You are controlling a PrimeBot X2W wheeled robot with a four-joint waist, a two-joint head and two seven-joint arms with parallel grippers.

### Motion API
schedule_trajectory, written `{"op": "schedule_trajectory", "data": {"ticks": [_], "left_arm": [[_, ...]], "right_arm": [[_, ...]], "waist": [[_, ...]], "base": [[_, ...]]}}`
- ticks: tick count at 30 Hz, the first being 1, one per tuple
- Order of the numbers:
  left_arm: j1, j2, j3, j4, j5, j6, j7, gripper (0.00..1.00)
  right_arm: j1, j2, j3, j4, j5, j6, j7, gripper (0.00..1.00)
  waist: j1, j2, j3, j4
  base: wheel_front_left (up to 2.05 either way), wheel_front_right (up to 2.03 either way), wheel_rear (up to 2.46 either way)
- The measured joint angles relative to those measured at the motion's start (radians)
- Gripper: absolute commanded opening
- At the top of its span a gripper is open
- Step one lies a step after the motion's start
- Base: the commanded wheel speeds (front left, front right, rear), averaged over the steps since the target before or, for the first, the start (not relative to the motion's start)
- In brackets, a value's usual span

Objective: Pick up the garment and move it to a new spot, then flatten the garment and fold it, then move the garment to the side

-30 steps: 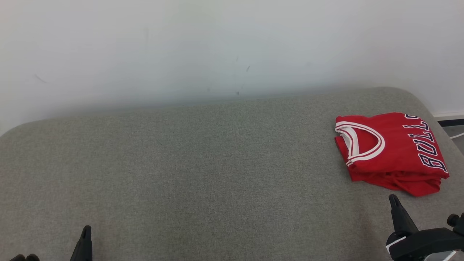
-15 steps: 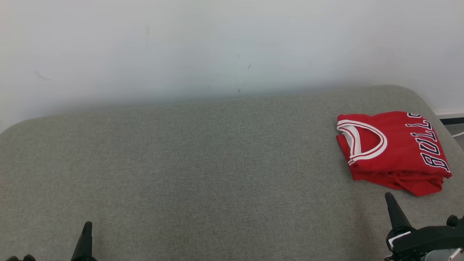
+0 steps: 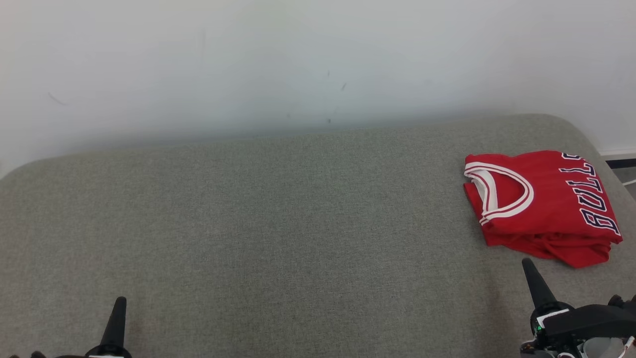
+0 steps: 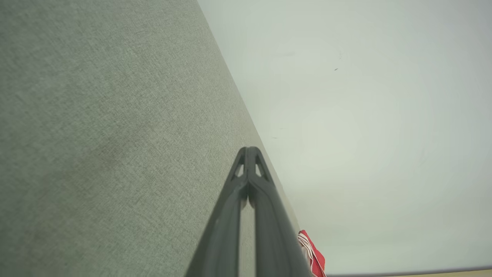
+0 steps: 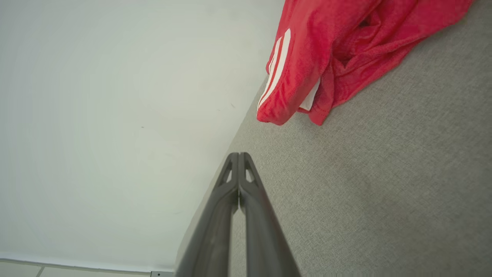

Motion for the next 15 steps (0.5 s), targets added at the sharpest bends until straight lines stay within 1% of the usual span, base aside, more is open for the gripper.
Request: {"op": "schedule_trajectory", "data": {"ticks": [2, 4, 10, 11, 15], "left_arm": [[-0.003, -0.003, 0.005, 0.003, -0.033, -0.008, 0.003, 0.00], [-0.008, -0.005, 0.007, 0.005, -0.046, -0.008, 0.004, 0.00], [-0.024, -0.020, 0.026, 0.016, -0.123, -0.019, 0.021, 0.00], [-0.025, -0.022, 0.027, 0.020, -0.135, -0.028, 0.021, 0.00], [-0.040, -0.029, 0.034, 0.026, -0.190, -0.037, 0.031, 0.00]], "right_arm": [[0.000, 0.006, -0.005, 0.006, 0.026, 0.006, 0.005, 0.00], [-0.002, 0.009, -0.007, 0.007, 0.036, 0.007, 0.008, 0.00], [-0.021, 0.020, -0.018, 0.022, 0.105, 0.024, 0.019, 0.00], [-0.022, 0.023, -0.020, 0.028, 0.118, 0.025, 0.024, 0.00], [-0.038, 0.034, -0.027, 0.038, 0.165, 0.035, 0.032, 0.00]], "waist": [[0.0000, 0.0000, 0.001, 0.001], [0.0000, 0.0000, 0.002, 0.001], [0.0000, 0.0000, 0.006, 0.002], [0.0000, 0.0000, 0.007, 0.003], [0.0000, 0.0000, 0.010, 0.004]], "base": [[0.00, 0.00, 0.00], [0.00, 0.00, 0.00], [0.00, 0.00, 0.00], [0.00, 0.00, 0.00], [0.00, 0.00, 0.00]]}}
